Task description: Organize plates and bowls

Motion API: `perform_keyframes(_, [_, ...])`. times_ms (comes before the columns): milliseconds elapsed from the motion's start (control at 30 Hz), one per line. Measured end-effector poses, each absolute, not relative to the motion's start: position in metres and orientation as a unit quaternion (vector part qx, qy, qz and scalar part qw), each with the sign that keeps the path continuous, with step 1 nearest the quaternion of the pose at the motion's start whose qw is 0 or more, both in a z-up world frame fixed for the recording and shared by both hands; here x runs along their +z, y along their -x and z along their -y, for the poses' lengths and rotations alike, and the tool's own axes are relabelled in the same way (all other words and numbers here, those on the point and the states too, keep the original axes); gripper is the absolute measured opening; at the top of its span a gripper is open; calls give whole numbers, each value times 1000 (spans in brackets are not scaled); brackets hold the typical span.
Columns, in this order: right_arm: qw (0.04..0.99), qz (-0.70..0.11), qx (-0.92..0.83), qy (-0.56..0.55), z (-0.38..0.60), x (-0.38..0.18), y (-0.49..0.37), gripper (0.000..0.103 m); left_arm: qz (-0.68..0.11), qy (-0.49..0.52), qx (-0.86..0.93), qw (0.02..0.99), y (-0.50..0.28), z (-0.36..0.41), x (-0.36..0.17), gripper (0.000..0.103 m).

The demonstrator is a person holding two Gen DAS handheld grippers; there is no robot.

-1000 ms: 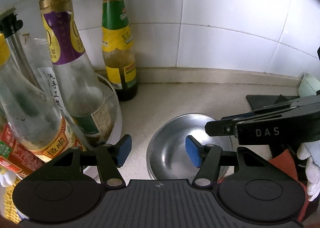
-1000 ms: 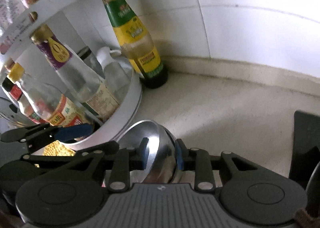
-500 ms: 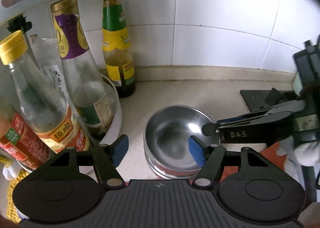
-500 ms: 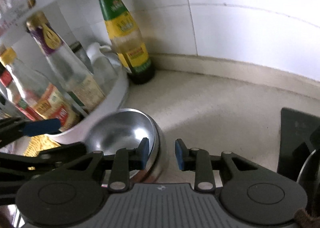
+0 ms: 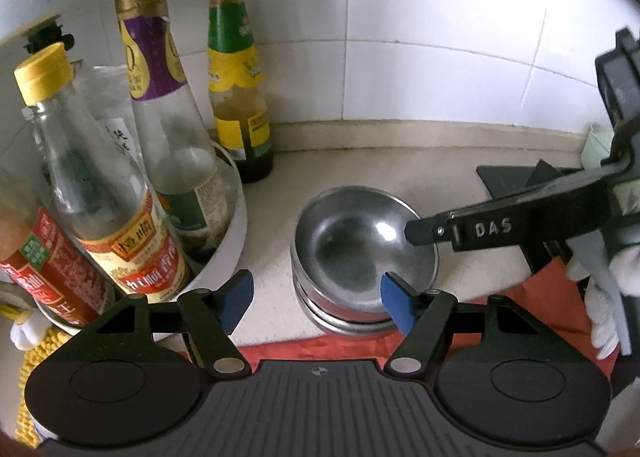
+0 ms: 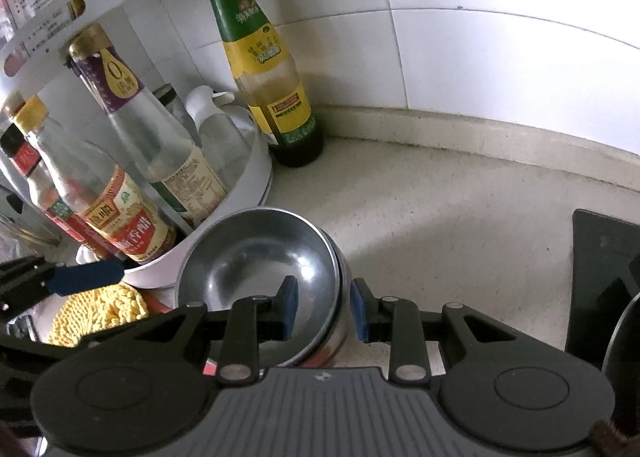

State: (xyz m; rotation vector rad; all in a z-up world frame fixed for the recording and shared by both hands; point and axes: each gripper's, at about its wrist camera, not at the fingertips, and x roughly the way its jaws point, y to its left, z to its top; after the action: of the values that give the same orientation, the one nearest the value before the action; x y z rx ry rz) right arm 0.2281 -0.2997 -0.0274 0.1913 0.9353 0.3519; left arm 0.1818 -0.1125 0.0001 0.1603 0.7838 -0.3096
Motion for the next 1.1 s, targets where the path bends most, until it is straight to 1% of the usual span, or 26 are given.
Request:
perform_keyframes(133, [872,-449,173,-90,301,-23,-220,26,-385,-93,-156,905,-174,110,-7,82])
perform_keyframes(233, [872,-449,174,-90,304,-21,-214,27,-392,-105,-160,900,-171,108,-14,82])
perform_keyframes(300, [870,-451,173,-94,306,-21,-213,32,-396,-106,-165,897,-171,107,-19,83])
perform_keyframes(533, [863,-466,170,-100,305,-28,-215,36,-406,-127,-185,886,-167,103,-35,85])
perform_keyframes(600, [860,-470,172,-99,302,-29,-216,41,-413,-133,-196,879,-169,102,-42,85])
perform_keyframes(800, [856,-479,166,-103,298,-32,-224,48,-431,-135,-227,863,-182,102,-63,86])
perform_keyframes(1100, [843,-501,146,-131,301,-48,-243,50,-435,-135,-257,852,-213,105,-83,86])
